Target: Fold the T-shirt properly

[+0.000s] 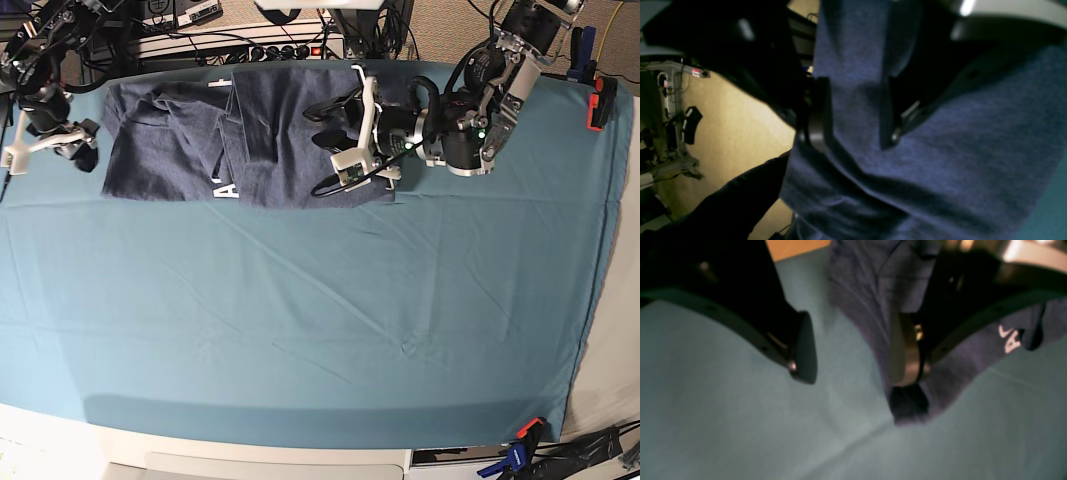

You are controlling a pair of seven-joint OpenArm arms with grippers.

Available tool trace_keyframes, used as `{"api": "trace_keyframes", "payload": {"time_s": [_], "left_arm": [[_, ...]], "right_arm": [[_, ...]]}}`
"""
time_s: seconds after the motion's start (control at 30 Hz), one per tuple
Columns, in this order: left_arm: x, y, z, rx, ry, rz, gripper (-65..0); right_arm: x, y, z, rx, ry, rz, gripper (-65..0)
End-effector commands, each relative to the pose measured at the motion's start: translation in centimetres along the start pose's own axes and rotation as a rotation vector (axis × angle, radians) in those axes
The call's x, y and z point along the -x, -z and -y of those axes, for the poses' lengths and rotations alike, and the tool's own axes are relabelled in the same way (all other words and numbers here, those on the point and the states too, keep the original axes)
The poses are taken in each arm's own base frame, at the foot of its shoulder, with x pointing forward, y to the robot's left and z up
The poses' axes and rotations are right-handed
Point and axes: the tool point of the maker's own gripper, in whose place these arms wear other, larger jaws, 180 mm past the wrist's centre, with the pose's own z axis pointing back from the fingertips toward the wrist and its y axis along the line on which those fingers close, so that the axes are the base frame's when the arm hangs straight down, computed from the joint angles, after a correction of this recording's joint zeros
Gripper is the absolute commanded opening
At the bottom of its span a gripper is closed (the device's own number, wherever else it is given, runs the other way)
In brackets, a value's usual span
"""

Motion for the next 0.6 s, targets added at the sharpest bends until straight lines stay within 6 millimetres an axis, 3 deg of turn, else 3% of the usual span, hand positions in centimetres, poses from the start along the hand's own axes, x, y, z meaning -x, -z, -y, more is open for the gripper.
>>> {"api": "trace_keyframes", "payload": {"time_s": [0.0, 0.17, 0.4, 0.57], "left_arm": [[-1.5, -0.3, 0.2, 0.009, 0.017, 0.051, -40.1], [-1.5, -0.3, 0.2, 0.009, 0.017, 0.052, -40.1], [-1.5, -0.3, 0.2, 0.009, 0.017, 0.051, -40.1], [-1.5, -0.3, 0.2, 0.009, 0.017, 0.051, -40.1]], "right_arm": [[-1.1, -0.1, -0.4, -0.026, -0.013, 0.035, -29.3], [0.6, 1.5, -1.9, -0.077, -0.018, -0.030, -29.3], [3.0, 3.2, -6.0, -0.178, -0.129, -0.131, -29.3], [3.4, 3.7, -6.1, -0.158, -0.173, -0.147, -29.4]]}}
